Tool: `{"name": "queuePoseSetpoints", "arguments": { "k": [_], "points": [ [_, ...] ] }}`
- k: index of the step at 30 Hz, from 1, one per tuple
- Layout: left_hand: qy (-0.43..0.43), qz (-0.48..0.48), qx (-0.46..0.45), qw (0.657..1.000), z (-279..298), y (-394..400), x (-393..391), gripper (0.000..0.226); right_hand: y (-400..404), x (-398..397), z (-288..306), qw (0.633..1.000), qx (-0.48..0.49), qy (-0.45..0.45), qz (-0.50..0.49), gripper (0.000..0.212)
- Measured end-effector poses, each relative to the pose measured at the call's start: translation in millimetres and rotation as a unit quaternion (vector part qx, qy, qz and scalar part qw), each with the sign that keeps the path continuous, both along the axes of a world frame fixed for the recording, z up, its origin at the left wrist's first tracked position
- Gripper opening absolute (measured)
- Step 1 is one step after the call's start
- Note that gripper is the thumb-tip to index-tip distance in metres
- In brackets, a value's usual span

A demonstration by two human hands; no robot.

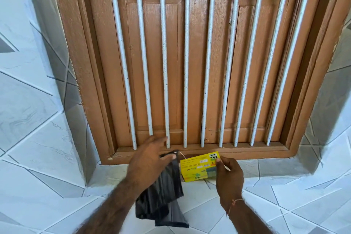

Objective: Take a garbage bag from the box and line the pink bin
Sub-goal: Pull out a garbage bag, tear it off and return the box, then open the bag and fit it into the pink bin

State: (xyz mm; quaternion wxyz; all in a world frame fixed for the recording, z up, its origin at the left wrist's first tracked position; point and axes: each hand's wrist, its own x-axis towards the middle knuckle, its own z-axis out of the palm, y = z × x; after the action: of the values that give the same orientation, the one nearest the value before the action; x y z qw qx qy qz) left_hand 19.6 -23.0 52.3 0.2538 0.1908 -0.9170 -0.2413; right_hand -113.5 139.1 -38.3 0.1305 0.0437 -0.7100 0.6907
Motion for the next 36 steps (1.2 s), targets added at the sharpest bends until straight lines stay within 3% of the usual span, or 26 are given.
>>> {"name": "queuePoseSetpoints", "arguments": {
  "k": [4, 10, 12, 14, 16, 18, 20, 21, 23, 25, 26, 27, 29, 32, 34, 36],
  "points": [
    [0.061, 0.031, 0.102, 0.992, -1.2, -17.3, 12.2, 0.046, 1.3, -10.3, -15.8, 0.997, 0.076, -0.004, -0.021, 0.017],
    [0.113, 0.03, 0.181, 0.976, -0.4, -16.4, 16.5, 0.011, -17.4, -16.0, -16.4, 0.989, 0.146, 0.014, -0.009, 0.02],
    [0.157, 0.027, 0.237, 0.958, 5.3, -12.1, 18.8, 0.015, -20.5, -12.9, -9.9, 0.989, 0.149, 0.022, -0.015, 0.026],
    [0.212, 0.033, 0.282, 0.935, 12.7, -9.9, 22.9, 0.021, -20.4, 7.6, -1.7, 0.993, 0.107, 0.049, -0.005, 0.047],
    [0.252, 0.043, 0.329, 0.909, 19.6, -9.0, 27.0, 0.024, -22.6, 50.2, 10.3, 0.99, 0.022, 0.042, 0.131, 0.074],
    [0.284, 0.045, 0.377, 0.88, 24.0, -10.1, 28.1, 0.026, -25.2, 90.1, 17.7, 0.945, -0.039, 0.018, 0.323, 0.097],
    [0.3, 0.044, 0.414, 0.858, 26.6, -11.2, 27.1, 0.025, -28.2, 120.1, 16.6, 0.898, 0.004, 0.041, 0.438, 0.106],
    [0.305, 0.041, 0.436, 0.846, 28.7, -8.9, 26.9, 0.024, -31.1, 130.4, 11.6, 0.893, 0.051, 0.061, 0.444, 0.1],
    [0.3, 0.023, 0.478, 0.825, 30.5, 3.3, 27.0, 0.023, -38.5, 143.4, -1.1, 0.922, 0.113, 0.052, 0.367, 0.064],
    [0.289, -0.007, 0.499, 0.817, 33.6, 21.5, 29.1, 0.022, -43.8, 149.2, -11.0, 0.951, 0.115, -0.007, 0.286, 0.023],
    [0.287, -0.02, 0.505, 0.814, 36.8, 29.2, 31.2, 0.022, -44.1, 150.3, -14.9, 0.959, 0.106, -0.034, 0.259, 0.012],
    [0.287, -0.032, 0.51, 0.81, 41.6, 34.0, 34.1, 0.024, -43.0, 148.6, -18.3, 0.964, 0.099, -0.055, 0.24, 0.006],
    [0.313, -0.057, 0.5, 0.805, 57.8, 38.1, 47.2, 0.027, -27.2, 152.2, -18.8, 0.964, 0.134, -0.065, 0.22, 0.024],
    [0.351, -0.034, 0.422, 0.835, 92.4, 39.2, 75.7, 0.026, 4.9, 169.4, -5.9, 0.947, 0.16, -0.082, 0.264, 0.036],
    [0.353, -0.008, 0.361, 0.863, 101.5, 36.4, 91.5, 0.029, 18.7, 177.2, -0.4, 0.934, 0.123, -0.102, 0.319, 0.025],
    [0.335, -0.046, 0.313, 0.888, 95.4, 45.2, 119.0, 0.03, 35.3, 186.7, 10.3, 0.922, 0.05, -0.111, 0.368, 0.006]
  ]
}}
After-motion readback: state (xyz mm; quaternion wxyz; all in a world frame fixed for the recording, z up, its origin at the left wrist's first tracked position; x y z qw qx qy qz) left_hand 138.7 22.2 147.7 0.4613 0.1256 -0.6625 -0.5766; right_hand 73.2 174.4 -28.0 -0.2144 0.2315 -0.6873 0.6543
